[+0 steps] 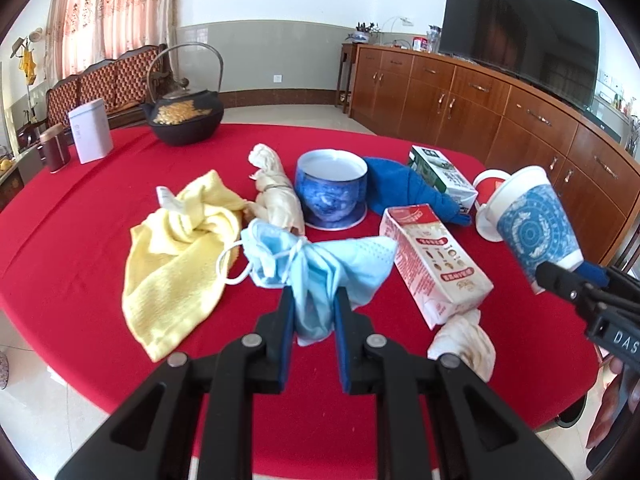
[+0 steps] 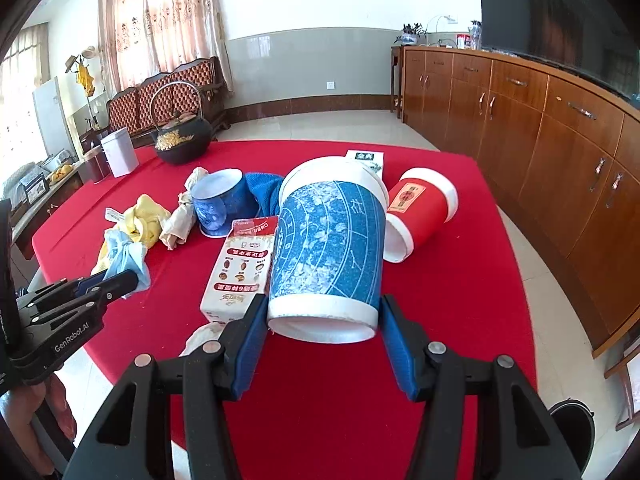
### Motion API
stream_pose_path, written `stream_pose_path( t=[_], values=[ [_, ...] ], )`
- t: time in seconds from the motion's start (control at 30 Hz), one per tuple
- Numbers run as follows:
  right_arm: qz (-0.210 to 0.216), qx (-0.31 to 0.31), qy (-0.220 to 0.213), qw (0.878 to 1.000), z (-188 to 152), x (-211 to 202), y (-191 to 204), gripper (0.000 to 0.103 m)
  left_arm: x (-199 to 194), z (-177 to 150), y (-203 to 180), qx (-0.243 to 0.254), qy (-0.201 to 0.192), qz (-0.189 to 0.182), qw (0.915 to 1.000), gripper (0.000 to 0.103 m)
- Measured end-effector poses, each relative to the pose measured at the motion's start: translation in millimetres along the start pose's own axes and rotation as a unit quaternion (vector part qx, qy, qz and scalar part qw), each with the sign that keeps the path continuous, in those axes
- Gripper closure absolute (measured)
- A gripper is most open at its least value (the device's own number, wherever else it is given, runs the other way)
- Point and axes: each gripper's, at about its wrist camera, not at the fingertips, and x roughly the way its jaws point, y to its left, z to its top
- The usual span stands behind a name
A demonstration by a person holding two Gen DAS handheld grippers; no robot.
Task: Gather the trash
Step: 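Grasp the blue-patterned paper cup with the right tool while the left tool grasps the blue mask, then carry the cup and mask over the black trash bin with both tools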
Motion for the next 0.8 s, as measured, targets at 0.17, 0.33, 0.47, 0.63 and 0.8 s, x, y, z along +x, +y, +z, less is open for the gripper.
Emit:
stream_pose_path(
  t=[0.17,0.33,0.47,0.63,0.8],
  values=[
    [-0.003,-0.006,-0.007,1.0,-1,-18,2,0.045,-11,-1,2,-0.003,-0.006,0.006,1.0,0.084],
    [-0.006,-0.011,-0.011,1.0,-1,-29,2,0.045,-19,0,3,-0.004,-0.013,0.011,0.9998,0.084],
    [-0.008,-0.012,-0.015,1.0,-2,-37,1,0.045,-30,-1,5,-0.002,-0.021,0.017,0.9996,0.084],
    [-0.011,-0.014,-0.024,1.0,-10,-53,3,0.045,-46,-7,5,0.0,-0.028,0.02,0.9994,0.084],
    [-0.014,-0.018,-0.028,0.999,-20,-69,3,0.045,-63,-16,1,-0.004,-0.035,0.018,0.9992,0.084]
  ],
)
